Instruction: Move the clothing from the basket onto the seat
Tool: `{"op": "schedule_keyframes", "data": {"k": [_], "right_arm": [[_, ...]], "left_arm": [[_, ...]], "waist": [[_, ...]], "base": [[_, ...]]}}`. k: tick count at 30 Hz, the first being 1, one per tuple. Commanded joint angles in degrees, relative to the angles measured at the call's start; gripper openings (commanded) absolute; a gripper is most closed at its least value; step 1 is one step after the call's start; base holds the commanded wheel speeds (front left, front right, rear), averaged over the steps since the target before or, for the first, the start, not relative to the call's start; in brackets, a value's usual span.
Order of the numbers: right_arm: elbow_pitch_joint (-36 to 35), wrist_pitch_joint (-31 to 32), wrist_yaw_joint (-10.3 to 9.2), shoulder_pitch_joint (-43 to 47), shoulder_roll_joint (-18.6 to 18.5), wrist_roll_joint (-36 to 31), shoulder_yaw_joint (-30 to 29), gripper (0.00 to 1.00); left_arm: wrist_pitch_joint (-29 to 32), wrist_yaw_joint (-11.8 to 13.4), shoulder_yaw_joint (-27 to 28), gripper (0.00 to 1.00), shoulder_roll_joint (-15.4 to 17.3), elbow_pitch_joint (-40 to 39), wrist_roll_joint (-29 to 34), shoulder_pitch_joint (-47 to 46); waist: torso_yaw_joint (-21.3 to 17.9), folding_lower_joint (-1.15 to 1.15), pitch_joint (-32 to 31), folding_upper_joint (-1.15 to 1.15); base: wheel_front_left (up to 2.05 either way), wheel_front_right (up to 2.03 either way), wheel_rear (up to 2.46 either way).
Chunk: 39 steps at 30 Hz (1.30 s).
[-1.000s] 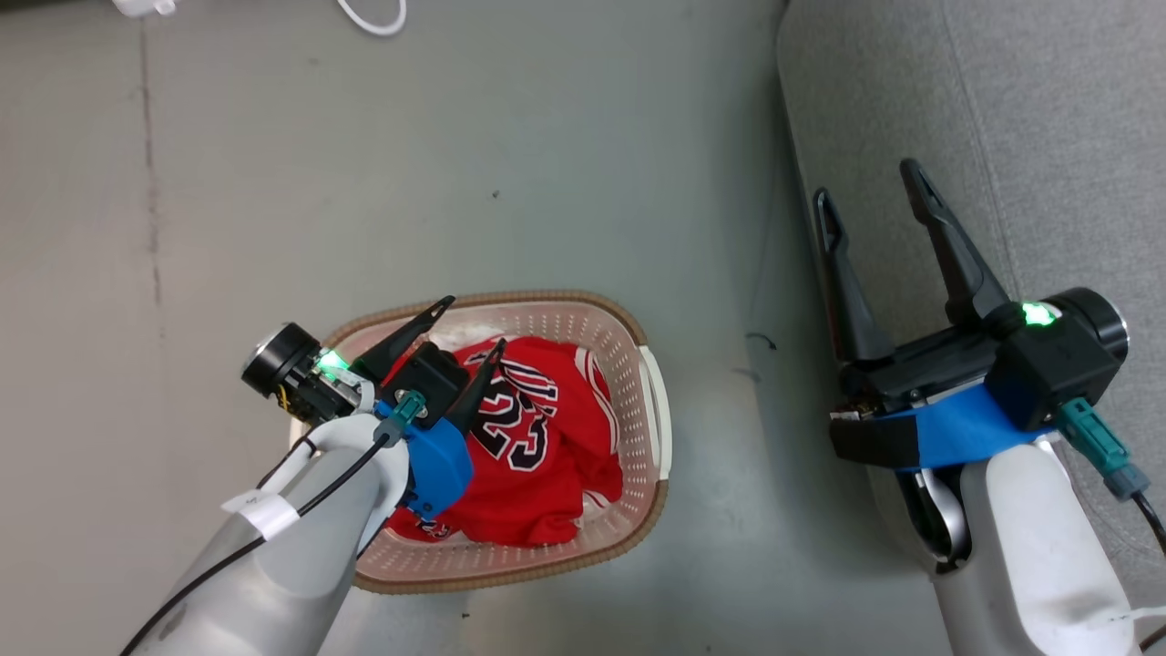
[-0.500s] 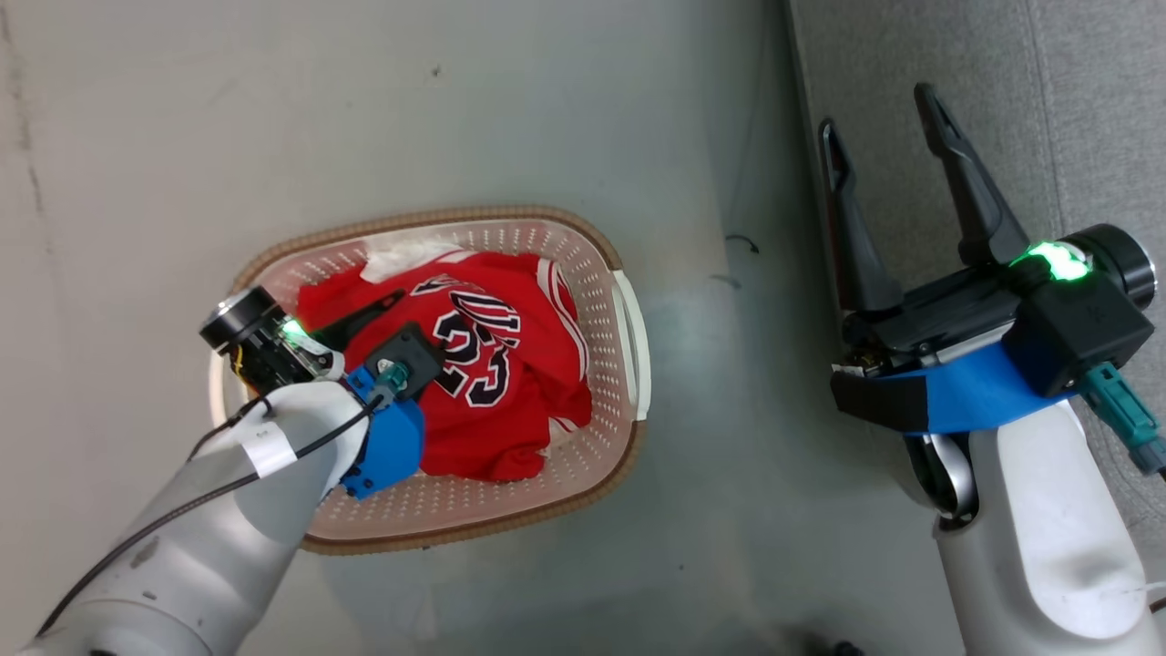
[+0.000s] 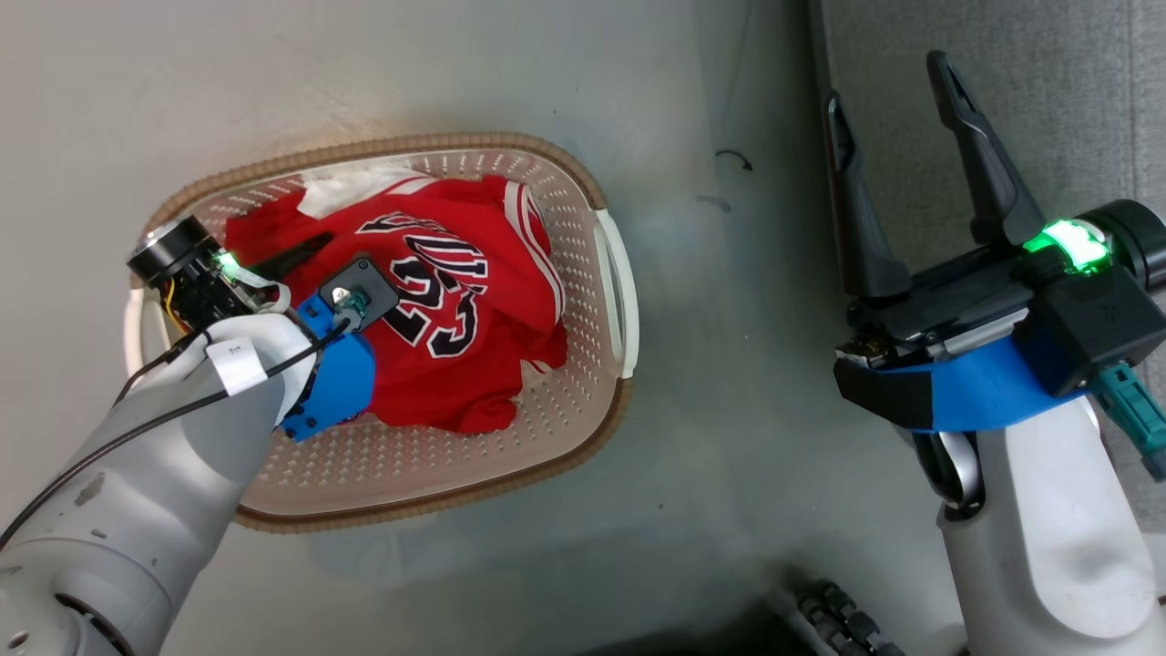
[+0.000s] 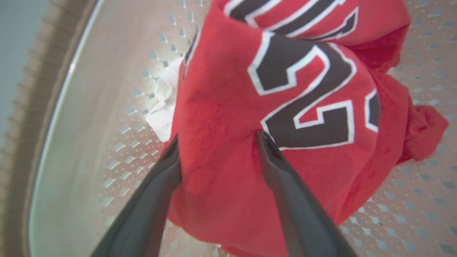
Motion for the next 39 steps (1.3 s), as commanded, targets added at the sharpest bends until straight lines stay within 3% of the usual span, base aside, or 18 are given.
{"op": "schedule_keyframes", "data": {"k": [1,8,9,10,11,12,21,29,35,39], "right_arm": [[-0.5,-0.2,0.03,-0.7,-0.2,-0.2,-0.1,1.0],[-1.8,-0.2,0.03,-0.5,-0.2,-0.3,-0.2,1.0],[-1.9,-0.2,0.03,-0.4,-0.2,-0.4,-0.1,1.0],[-2.0,-0.2,0.03,-0.4,-0.2,-0.4,-0.1,1.0],[-2.0,-0.2,0.03,-0.4,-0.2,-0.4,-0.1,1.0],[-2.1,-0.2,0.03,-0.5,-0.2,-0.4,-0.1,1.0],[-1.7,-0.2,0.03,-0.9,-0.2,-0.9,-0.4,1.0],[-0.9,-0.2,0.03,-0.1,-0.2,-0.8,-0.9,1.0],[0.0,-0.2,0.03,0.5,-0.2,-0.6,-1.0,1.0],[0.8,-0.2,0.03,1.5,-0.2,-0.4,-1.5,1.0]], "left_arm": [[0.5,0.0,-0.5,1.0,0.4,0.4,-0.4,-1.0],[1.5,0.0,-1.7,1.0,-0.9,0.6,-1.5,-2.4],[1.7,0.0,-1.8,0.8,-1.1,0.7,-1.8,-2.3],[1.9,0.0,-1.9,0.42,-1.2,0.7,-1.8,-2.2],[1.7,0.0,-1.9,0.09,-1.3,0.7,-1.8,-2.3],[1.5,0.0,-2.0,0.0,-1.3,0.7,-1.9,-2.3],[-0.6,0.0,-2.2,0.0,-1.8,0.6,-2.5,-2.2],[-4.9,0.0,-2.1,0.0,-3.8,0.1,-4.9,-1.2],[-6.0,0.9,1.4,0.0,-5.0,-1.3,-7.9,0.0],[-6.0,2.6,5.6,0.0,-3.6,-6.7,-9.5,2.0]], "waist": [[-0.4,-0.01,1.7,0.0],[-0.3,-0.01,4.2,0.0],[-0.3,-0.01,4.3,0.0],[-0.3,-0.01,4.4,0.0],[-0.2,-0.01,4.4,0.0],[-0.2,-0.01,4.4,0.0],[0.7,-0.01,3.5,0.0],[3.0,-0.01,-0.9,0.0],[4.7,-0.01,-5.5,0.0],[5.6,-0.01,-9.4,0.0]], "base": [[0.0,0.0,0.0],[0.0,0.0,0.0],[0.0,0.0,0.0],[0.0,0.0,0.0],[0.0,0.0,0.0],[0.0,0.0,0.0],[0.0,0.0,0.0],[0.0,0.0,0.0],[0.0,0.0,0.0],[0.0,0.0,0.0]]}}
